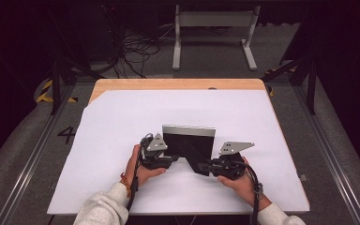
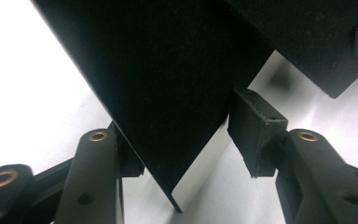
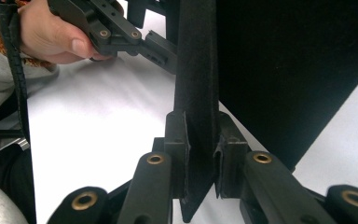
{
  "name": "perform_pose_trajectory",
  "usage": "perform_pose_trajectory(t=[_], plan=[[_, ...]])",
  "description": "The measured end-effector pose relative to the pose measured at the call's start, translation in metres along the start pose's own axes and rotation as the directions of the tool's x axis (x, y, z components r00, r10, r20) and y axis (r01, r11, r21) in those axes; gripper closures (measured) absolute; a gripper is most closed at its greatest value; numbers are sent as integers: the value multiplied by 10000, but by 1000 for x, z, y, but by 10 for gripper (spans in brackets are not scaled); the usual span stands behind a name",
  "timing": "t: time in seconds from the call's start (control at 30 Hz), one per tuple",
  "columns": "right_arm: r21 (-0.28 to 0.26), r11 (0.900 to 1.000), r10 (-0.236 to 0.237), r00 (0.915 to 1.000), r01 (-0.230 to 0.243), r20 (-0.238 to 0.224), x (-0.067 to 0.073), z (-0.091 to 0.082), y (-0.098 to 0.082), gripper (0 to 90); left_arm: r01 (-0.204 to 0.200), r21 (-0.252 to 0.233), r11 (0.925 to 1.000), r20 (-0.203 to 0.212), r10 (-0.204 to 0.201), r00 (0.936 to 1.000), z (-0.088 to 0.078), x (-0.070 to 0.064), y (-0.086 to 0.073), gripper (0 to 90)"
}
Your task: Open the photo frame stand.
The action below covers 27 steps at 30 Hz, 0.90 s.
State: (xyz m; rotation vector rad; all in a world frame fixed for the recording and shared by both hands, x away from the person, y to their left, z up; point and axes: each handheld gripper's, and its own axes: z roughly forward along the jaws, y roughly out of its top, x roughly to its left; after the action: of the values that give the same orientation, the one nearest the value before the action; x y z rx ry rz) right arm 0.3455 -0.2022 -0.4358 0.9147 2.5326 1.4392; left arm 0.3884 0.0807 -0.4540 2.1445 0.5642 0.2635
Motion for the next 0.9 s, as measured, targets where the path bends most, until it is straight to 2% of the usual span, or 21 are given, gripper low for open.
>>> perform_pose_trajectory(t=[0.1,0.23,0.37,0.5,0.53,0.9], plan=[[4,10000,-7,10000,7,35,0,0,0,786,-73,16,10000,-115,74,9999,0,-1,0,511],[13,10000,-4,9999,3,144,0,1,0,789,-257,-3,9997,-548,256,9982,-1,-4,1,521],[-12,10000,-34,9996,34,263,1,2,1,788,-331,-43,9994,-797,326,9963,-1,-3,1,551],[-21,10000,-19,9993,19,381,1,3,2,787,-379,-20,9993,-1055,375,9937,-2,-4,1,577],[-31,10000,45,9989,-44,460,0,4,2,787,-412,-1,9992,-1309,408,9905,-2,-4,1,594],[33,10000,-12,9986,11,522,2,10,1,801,-476,-1,9989,-1451,471,9883,-2,0,0,590]])
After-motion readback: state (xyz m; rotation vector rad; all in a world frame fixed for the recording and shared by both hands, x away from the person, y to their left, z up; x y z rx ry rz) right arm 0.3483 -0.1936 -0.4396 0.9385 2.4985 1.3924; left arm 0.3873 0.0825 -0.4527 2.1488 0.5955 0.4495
